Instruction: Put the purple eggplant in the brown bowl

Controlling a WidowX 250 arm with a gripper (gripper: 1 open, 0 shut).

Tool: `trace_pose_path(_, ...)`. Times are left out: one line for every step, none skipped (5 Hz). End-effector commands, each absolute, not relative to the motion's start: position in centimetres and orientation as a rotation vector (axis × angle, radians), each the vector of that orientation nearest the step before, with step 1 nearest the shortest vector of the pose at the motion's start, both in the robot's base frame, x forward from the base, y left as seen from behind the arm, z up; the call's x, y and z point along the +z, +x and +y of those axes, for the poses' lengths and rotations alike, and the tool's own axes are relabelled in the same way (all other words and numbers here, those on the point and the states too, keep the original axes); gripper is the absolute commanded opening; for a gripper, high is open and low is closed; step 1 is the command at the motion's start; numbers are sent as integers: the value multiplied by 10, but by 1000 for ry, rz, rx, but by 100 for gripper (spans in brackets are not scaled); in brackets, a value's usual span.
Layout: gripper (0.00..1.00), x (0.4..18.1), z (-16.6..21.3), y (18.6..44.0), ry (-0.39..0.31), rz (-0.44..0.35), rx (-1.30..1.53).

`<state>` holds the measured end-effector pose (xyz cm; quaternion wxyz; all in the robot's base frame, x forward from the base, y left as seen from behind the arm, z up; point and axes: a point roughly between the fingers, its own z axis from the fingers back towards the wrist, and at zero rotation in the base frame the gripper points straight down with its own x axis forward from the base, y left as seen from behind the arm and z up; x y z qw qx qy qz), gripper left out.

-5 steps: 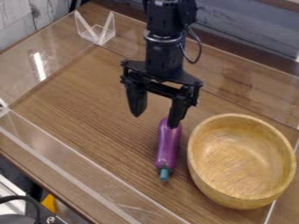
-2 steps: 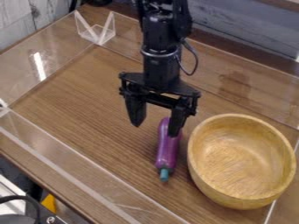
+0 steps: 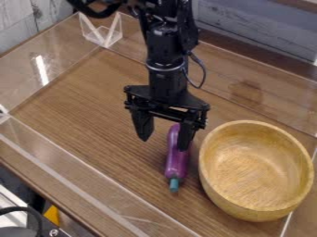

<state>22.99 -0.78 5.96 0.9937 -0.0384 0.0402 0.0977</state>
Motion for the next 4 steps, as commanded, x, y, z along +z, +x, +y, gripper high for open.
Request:
trace_pose_path(100, 68, -6, 236, -90, -1, 214)
trace_pose_path(100, 64, -6, 236, -94, -24, 220)
trace_pose_path(100, 60, -6, 237, -98, -47, 230)
trace_pose_path(100, 56, -6, 238, -101, -75, 241)
